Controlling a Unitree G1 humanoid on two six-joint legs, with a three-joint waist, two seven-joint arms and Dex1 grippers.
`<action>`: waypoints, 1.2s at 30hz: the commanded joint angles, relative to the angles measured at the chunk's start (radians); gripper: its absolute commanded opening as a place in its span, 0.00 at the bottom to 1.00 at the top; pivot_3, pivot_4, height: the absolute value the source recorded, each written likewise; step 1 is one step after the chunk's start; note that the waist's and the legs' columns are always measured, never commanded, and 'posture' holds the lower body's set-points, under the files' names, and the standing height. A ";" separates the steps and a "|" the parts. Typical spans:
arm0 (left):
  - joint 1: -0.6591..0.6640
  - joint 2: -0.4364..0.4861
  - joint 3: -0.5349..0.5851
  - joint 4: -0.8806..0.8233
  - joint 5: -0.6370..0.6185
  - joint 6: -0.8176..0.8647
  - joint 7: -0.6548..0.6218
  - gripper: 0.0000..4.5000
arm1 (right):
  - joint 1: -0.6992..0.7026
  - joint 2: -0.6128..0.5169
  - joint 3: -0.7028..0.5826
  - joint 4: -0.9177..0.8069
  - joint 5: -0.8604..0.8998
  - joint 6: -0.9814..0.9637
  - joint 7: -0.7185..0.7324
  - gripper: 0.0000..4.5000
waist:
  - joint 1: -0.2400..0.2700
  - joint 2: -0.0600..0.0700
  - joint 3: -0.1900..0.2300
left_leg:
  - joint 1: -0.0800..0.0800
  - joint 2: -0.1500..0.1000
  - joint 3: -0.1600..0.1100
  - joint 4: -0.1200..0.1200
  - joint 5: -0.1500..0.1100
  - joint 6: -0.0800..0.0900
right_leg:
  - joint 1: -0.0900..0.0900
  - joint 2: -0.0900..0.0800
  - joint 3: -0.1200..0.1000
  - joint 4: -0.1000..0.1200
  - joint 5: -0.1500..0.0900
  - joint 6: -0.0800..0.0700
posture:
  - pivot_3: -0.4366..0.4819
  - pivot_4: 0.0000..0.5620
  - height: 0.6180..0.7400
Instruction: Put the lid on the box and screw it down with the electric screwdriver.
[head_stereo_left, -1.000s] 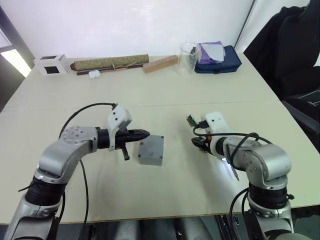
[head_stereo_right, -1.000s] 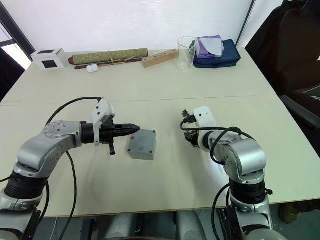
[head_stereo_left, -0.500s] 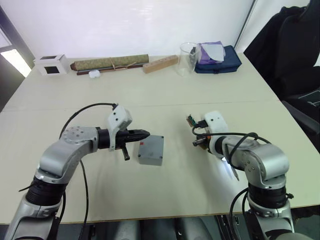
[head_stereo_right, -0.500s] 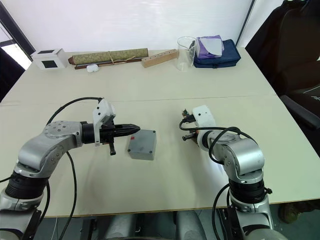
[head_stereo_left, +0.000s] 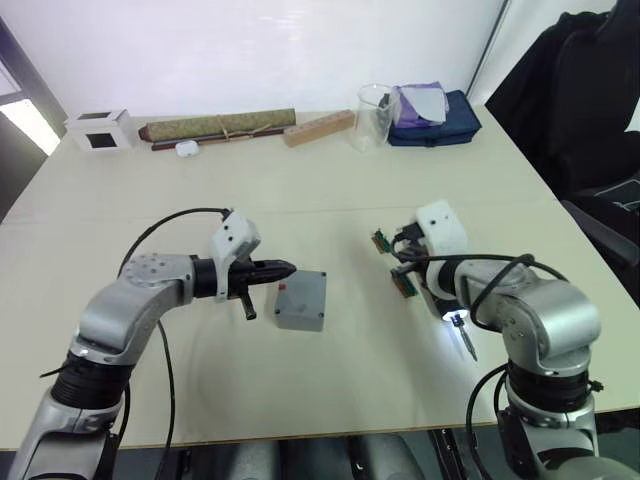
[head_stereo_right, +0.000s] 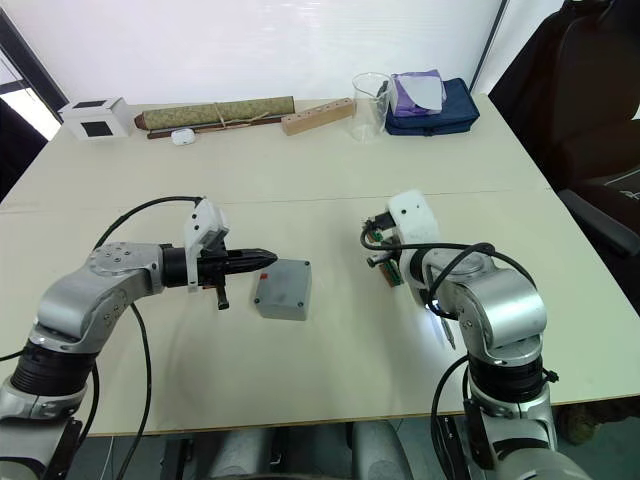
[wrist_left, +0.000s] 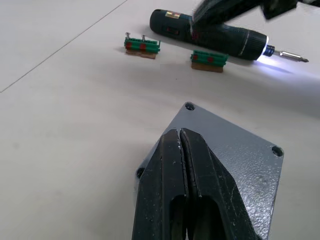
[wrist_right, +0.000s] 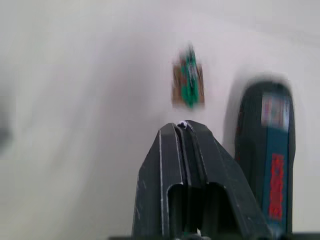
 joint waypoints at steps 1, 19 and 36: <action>-0.019 0.033 0.084 0.009 -0.061 0.028 -0.025 0.00 | 0.005 0.021 0.004 -0.040 0.055 -0.189 0.092 0.02 | -0.007 0.000 0.000 | 0.000 0.000 0.000 0.000 0.000 0.000 | 0.000 0.000 0.000 0.000 0.000 0.000 | 0.48 0.27 1.00; 0.107 0.106 0.130 -0.143 -0.187 0.129 -0.033 0.00 | 0.130 -0.040 0.187 0.096 0.068 -0.655 0.362 0.02 | -0.011 0.000 0.000 | 0.000 0.000 0.000 0.000 0.000 0.000 | 0.000 -0.001 0.000 0.000 0.000 0.000 | 0.48 0.27 1.00; 0.127 0.121 0.097 -0.131 -0.150 0.088 -0.035 0.00 | 0.140 -0.080 0.288 0.130 0.013 -0.704 0.403 0.02 | -0.009 0.000 0.000 | 0.000 0.000 0.000 0.000 0.000 0.000 | 0.000 -0.001 0.000 0.000 0.000 0.000 | 0.48 0.27 1.00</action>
